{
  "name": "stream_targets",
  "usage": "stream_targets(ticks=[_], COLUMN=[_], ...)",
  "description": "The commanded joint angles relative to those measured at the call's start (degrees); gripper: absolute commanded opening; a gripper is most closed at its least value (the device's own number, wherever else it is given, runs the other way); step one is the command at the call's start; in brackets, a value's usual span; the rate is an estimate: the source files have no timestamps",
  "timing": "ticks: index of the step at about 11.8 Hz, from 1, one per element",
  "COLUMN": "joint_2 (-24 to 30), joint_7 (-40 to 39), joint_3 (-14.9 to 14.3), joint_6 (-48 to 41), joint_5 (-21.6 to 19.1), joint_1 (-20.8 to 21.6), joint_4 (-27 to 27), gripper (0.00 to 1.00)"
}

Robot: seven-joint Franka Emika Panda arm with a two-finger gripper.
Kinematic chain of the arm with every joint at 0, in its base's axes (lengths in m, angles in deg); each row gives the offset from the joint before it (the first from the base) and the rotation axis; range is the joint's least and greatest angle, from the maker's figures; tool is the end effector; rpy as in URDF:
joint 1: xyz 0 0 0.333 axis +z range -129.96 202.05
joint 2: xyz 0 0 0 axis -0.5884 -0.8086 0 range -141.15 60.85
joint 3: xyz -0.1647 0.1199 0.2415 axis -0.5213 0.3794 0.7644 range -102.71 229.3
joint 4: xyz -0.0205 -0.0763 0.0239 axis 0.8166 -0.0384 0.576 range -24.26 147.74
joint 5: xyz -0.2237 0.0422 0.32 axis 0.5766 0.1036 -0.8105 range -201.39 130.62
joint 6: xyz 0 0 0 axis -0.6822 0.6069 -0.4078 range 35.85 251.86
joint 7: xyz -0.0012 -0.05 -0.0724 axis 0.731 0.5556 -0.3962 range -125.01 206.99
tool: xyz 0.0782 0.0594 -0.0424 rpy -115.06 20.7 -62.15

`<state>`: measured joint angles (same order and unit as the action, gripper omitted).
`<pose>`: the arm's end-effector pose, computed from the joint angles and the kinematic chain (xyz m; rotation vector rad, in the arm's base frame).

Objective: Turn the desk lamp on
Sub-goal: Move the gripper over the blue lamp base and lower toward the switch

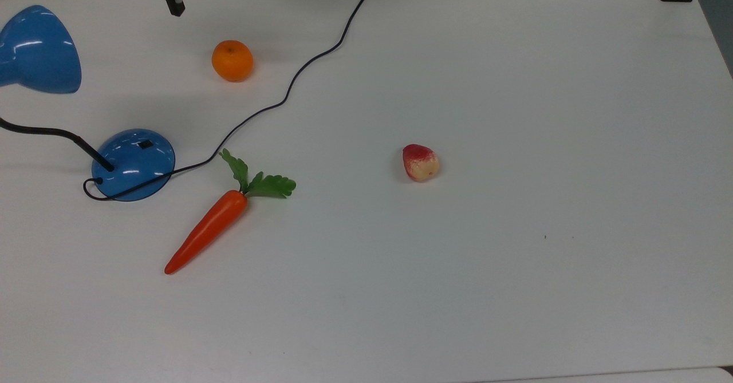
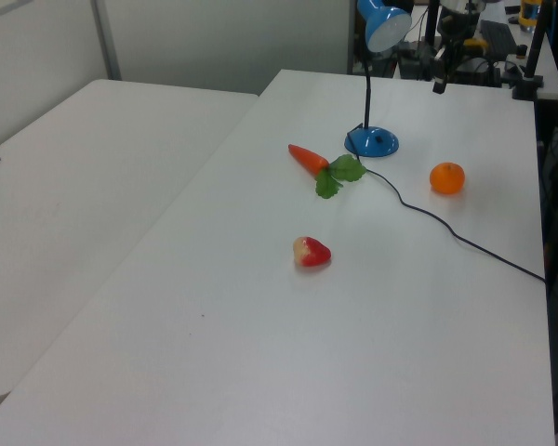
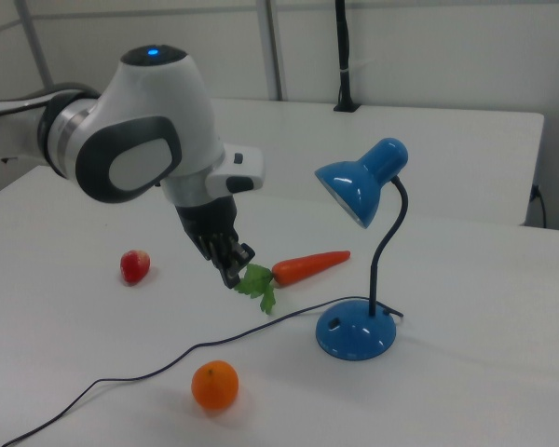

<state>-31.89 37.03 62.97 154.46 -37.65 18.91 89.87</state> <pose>0.5034 -0.1562 0.5104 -3.0982 0.3917 -0.2179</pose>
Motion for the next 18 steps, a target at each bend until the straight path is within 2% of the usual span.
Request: stream_targets(ticks=[1, 4, 7, 15, 18], joint_2=[3.26, 1.51, 0.45, -6.75, -7.81], joint_7=[3.07, 5.01, 7.12, 11.51, 11.87], joint_3=[2.61, 2.62, 2.62, 2.70, 2.97], joint_6=[9.38, 14.39, 22.21, 35.40, 36.12], joint_5=[-0.98, -0.98, -0.98, -1.34, -1.34], joint_1=[-2.11, -2.20, -2.29, -1.85, -1.94], joint_4=[7.81, 7.99, 10.88, 10.54, 10.37], gripper=[0.00, 0.00, 0.00, 0.00, 0.00])
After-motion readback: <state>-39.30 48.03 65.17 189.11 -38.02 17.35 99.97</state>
